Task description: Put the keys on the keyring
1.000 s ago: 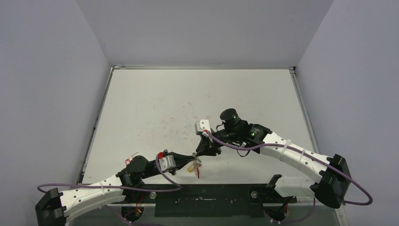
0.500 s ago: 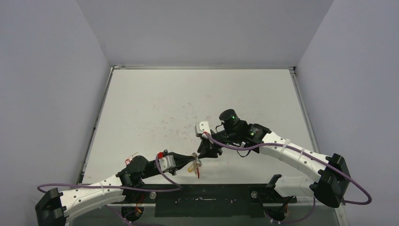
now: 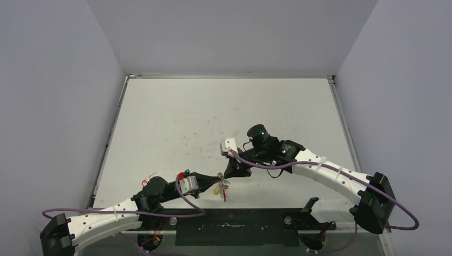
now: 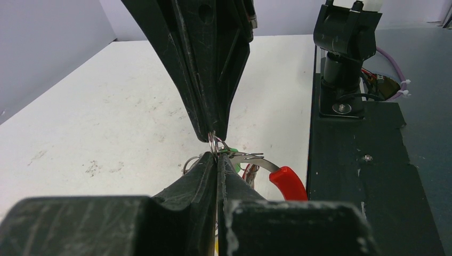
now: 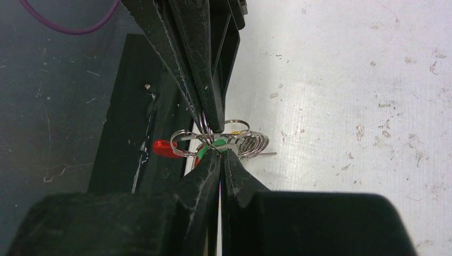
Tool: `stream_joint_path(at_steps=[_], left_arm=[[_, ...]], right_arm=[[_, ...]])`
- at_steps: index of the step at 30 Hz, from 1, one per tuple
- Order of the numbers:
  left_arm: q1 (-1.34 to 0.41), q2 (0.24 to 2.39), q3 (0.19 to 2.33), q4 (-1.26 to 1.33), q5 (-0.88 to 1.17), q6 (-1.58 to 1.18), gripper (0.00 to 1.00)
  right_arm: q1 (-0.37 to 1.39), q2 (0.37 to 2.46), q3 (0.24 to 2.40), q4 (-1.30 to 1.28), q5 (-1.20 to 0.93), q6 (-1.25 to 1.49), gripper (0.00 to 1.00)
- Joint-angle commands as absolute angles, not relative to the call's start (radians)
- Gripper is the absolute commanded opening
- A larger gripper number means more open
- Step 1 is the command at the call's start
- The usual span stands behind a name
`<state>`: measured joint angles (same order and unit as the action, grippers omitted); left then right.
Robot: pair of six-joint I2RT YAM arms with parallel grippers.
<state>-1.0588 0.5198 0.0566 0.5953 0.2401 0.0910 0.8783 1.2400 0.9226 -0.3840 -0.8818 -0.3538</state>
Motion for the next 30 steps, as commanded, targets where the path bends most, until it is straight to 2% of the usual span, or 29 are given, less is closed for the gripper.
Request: stream_joint_path(at_steps=[1, 9, 11, 14, 17, 24, 30], left_arm=[[-1.063, 0.502, 0.082, 0.676, 0.243, 0.090, 0.00], [-1.063, 0.490, 0.080, 0.666, 0.241, 0.091, 0.00], [-1.063, 0.489, 0.081, 0.664, 0.241, 0.090, 0.00], [-1.063, 0.489, 0.082, 0.659, 0.241, 0.091, 0.00], [-1.063, 0.489, 0.084, 0.657, 0.241, 0.090, 0.00], [-1.063, 0.489, 0.086, 0.652, 0.241, 0.091, 0.00], [-1.063, 0.490, 0.087, 0.649, 0.240, 0.091, 0.00]], right_arm=[[0.881, 1.237, 0.912, -0.368, -0.908, -0.376, 0.00], [0.881, 1.231, 0.904, -0.373, -0.891, -0.365, 0.00], [0.881, 1.223, 0.908, -0.372, -0.888, -0.361, 0.06], [0.881, 1.201, 0.907, -0.350, -0.892, -0.346, 0.28], [0.881, 1.188, 0.899, -0.322, -0.901, -0.331, 0.35], [0.885, 1.204, 0.906, -0.300, -0.927, -0.306, 0.31], [0.885, 1.217, 0.911, -0.311, -0.920, -0.310, 0.13]])
